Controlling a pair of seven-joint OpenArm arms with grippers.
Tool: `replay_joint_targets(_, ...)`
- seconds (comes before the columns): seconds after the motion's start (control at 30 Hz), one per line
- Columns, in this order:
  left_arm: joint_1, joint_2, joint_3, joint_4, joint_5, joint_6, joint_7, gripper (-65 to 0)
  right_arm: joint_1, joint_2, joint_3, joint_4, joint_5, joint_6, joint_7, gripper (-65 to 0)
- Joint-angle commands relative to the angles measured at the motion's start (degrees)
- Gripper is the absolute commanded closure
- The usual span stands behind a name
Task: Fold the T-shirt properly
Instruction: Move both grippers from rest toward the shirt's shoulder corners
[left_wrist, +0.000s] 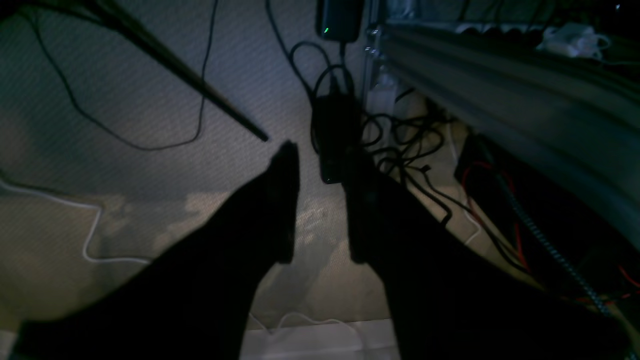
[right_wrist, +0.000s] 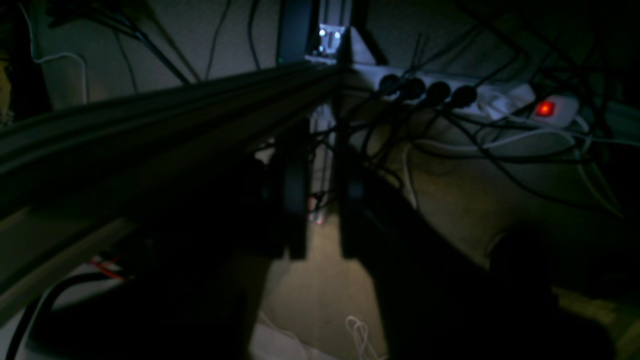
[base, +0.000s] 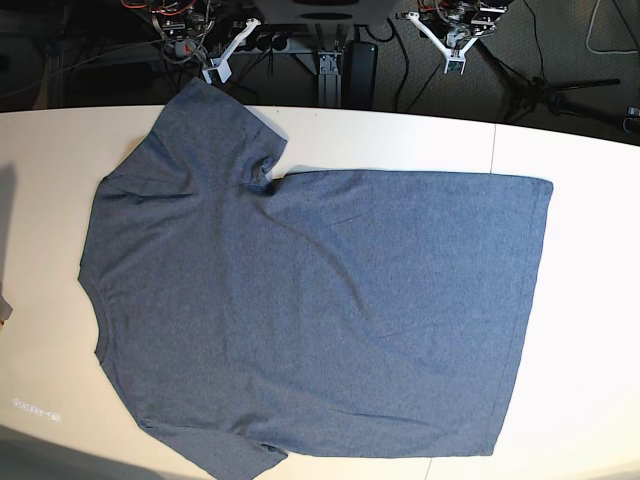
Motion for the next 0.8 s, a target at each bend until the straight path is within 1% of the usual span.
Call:
replay_joint_targets(0.0, -0.09, -0.13, 0.00, 0.15, -0.07, 1.68, -0.37, -19.4, -0.15, 0.46, -0.11, 0.35, 0.26, 1.60, 0.68, -11.7)
replay_joint_targets(0.1, -0.09, -0.13, 0.00, 0.17, -0.07, 5.62, -0.35, -19.4, -0.17, 0.46, -0.11, 0.35, 0.26, 1.60, 0.68, -11.7)
replay_joint_targets(0.13, -0.09, -0.13, 0.00, 0.17, -0.07, 6.29, -0.35, -19.4, -0.17, 0.46, -0.11, 0.35, 0.26, 1.60, 0.68, -11.7)
replay_joint_targets(0.3, -0.09, -0.13, 0.00, 0.17, 0.00, 6.19, -0.07, -19.4, -0.15, 0.46, -0.11, 0.35, 0.26, 1.60, 0.68, -11.7)
replay_joint_targets(0.33, -0.09, -0.13, 0.00, 0.17, 0.00, 5.77, 0.04, -19.4, -0.15, 0.46, -0.11, 0.35, 0.26, 1.64, 0.68, -11.7)
replay_joint_targets(0.37, -0.09, -0.15, 0.00, 0.17, 0.00, 4.50, 0.09, -19.4, -0.17, 0.46, -0.11, 0.35, 0.24, 1.77, 0.68, -11.7)
replay_joint_targets(0.47, -0.09, -0.15, 0.00, 0.17, -0.02, -0.63, 0.07, -19.4, -0.15, 0.48, -0.11, 0.35, 0.26, 1.77, 0.68, -11.7)
replay_joint_targets(0.53, -0.09, -0.13, 0.00, 0.17, -0.04, -3.02, -0.22, -19.4, -0.17, 0.46, -0.11, 0.37, 0.24, 1.77, 0.68, -11.7)
replay_joint_targets(0.77, -0.07, -0.17, 0.00, 0.15, -0.04, -3.02, -0.66, -19.4, -0.17, 0.48, -0.11, 0.52, 0.24, 1.77, 0.68, -11.7)
